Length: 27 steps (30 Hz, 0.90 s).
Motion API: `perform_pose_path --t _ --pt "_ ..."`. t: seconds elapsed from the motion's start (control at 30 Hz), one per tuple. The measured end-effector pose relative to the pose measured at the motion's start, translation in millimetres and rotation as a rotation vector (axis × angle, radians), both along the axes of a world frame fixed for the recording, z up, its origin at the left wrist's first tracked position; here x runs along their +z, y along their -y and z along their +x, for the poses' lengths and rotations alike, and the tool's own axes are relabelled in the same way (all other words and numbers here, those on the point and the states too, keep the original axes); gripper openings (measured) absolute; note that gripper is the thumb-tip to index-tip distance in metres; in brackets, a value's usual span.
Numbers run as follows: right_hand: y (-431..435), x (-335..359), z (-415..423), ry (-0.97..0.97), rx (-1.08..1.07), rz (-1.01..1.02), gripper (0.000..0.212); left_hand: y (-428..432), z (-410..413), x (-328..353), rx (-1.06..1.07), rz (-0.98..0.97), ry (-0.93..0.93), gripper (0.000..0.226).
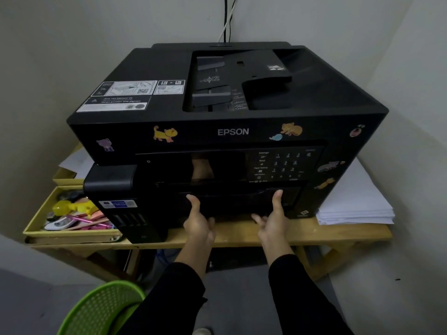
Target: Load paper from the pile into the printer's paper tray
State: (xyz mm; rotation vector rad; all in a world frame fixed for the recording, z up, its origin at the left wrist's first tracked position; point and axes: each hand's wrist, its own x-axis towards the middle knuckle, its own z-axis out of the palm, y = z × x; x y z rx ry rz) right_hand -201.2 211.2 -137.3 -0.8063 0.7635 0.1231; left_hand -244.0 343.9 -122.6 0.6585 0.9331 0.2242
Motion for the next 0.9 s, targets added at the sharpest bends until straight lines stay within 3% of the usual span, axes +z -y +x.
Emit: perform_pose_path --t 0.2,0.33,0.5,0.6,0.73,0.83,0.9 --pt "5 -9 7 0.039 0.034 0.008 0.073 -6 5 -11 -0.080 0.011 0.040 0.066" --pt "0 -9 8 0.084 0.033 0.013 0.074 -6 5 -12 -0.131 0.001 0.082 0.073" --pt "-6 -11 9 0.052 0.128 0.023 0.094 -17 -1 -13 -0.342 0.087 0.047 0.083" --pt "-4 -8 6 -0.050 0.163 -0.157 0.099 -25 -7 -9 -0.423 0.216 -0.086 0.093" --pt "-2 6 -7 -0.071 0.146 -0.565 0.070 -19 -18 0 -0.511 0.395 -0.197 0.095" --pt "-2 13 -19 0.009 0.211 -0.864 0.061 -4 -28 6 -0.660 0.792 -0.291 0.074" --pt "-2 17 -29 0.082 0.273 -1.022 0.059 7 -33 7 -0.684 1.011 -0.305 0.072"
